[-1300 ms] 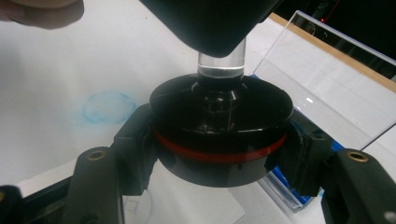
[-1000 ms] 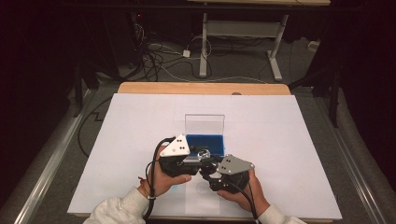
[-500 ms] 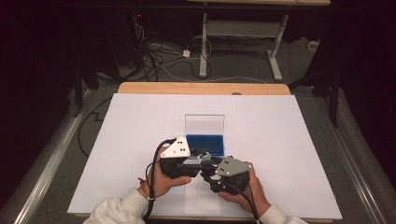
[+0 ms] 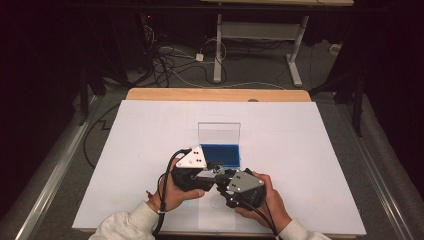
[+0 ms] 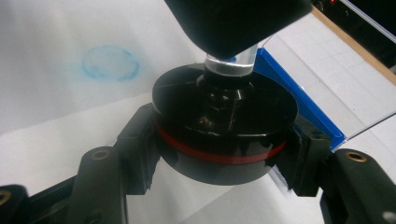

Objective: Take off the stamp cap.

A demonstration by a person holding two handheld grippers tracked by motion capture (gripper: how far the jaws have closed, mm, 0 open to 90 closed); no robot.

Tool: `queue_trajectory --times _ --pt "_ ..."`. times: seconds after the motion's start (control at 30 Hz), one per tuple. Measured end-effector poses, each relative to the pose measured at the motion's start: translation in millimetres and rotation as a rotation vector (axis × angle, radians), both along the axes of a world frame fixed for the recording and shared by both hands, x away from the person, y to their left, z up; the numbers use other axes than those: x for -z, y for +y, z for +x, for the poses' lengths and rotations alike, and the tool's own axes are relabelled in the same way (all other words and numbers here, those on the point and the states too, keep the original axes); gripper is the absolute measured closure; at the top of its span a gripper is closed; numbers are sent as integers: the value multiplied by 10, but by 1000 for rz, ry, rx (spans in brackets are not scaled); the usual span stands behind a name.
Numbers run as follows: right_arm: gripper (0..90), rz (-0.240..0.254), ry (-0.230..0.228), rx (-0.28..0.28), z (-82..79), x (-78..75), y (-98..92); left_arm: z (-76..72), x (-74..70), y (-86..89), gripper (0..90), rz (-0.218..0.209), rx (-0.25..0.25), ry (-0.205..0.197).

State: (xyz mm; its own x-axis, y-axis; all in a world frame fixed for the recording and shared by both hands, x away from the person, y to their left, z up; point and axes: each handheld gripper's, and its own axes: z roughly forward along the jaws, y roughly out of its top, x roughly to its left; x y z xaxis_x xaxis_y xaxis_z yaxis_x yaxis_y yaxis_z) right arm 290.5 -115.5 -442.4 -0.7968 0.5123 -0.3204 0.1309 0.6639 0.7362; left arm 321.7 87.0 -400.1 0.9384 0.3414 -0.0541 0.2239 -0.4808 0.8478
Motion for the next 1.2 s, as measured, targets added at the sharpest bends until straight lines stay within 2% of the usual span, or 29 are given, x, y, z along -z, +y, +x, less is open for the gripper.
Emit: queue_trajectory --times 0.1,0.37,0.6,0.8,0.9,1.2 --pt "388 -19 -13 0 -6 -4 3 2 -2 -2 552 3 4 -1" --pt "387 -15 -13 -7 -11 -11 -2 14 -4 6 553 -7 17 5" --pt "387 3 4 -11 -14 -21 -12 27 5 13 554 -25 24 10" --pt "387 -8 17 -16 -5 -13 -12 7 6 -13 554 -12 26 -4" --pt "387 -25 15 -26 1 -19 -16 14 10 -13 554 -11 28 2" --pt "386 -28 28 -40 16 -9 -25 34 29 -23 553 -11 38 16"
